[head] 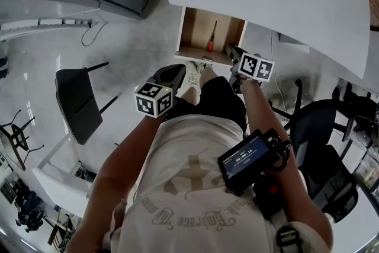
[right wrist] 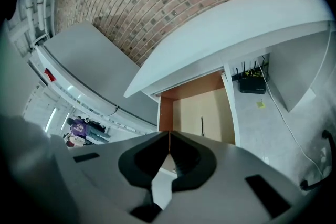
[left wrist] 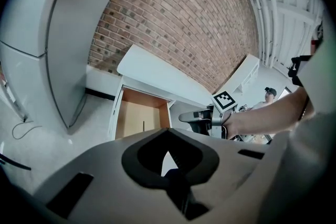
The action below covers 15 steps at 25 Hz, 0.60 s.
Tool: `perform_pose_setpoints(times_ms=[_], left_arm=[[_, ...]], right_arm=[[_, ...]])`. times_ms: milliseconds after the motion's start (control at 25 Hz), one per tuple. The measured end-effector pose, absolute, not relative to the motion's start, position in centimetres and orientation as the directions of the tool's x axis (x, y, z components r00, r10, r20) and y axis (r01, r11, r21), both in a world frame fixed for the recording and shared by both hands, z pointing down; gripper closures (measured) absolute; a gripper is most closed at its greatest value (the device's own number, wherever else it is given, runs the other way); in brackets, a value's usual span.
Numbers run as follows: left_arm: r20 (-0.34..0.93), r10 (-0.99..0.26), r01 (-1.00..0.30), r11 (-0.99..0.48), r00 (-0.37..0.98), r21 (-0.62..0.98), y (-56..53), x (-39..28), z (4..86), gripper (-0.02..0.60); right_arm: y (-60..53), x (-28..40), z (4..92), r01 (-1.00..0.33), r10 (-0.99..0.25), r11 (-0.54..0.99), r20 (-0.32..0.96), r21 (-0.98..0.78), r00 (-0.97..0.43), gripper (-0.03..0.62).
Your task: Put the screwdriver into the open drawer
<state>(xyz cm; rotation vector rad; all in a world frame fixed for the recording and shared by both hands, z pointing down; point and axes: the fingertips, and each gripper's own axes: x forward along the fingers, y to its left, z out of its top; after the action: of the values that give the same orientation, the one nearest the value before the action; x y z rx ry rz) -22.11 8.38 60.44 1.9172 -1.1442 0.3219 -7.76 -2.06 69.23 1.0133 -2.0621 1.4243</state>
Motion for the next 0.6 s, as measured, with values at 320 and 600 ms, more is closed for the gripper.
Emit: perform_pose_setpoints(times_ms=[320,600], left_arm=[[0.570,-0.627,-0.822,-0.216,0.531,0.528,7.3,-21.5,58.3,0.561],[0.544,-0.642,-0.817,-0.244,0.540,0.522,6.2,-20.4,56.2,0.561]], right_arm=[[-1.5,-6.4,65.8,-0.751,-0.358,0.245,0.663,-0.613,-0.657,0.566],[-1.7,-4.8,62.8,-0.740,-0.401,0.271,0.627,-0.615,-0.668,0.568]])
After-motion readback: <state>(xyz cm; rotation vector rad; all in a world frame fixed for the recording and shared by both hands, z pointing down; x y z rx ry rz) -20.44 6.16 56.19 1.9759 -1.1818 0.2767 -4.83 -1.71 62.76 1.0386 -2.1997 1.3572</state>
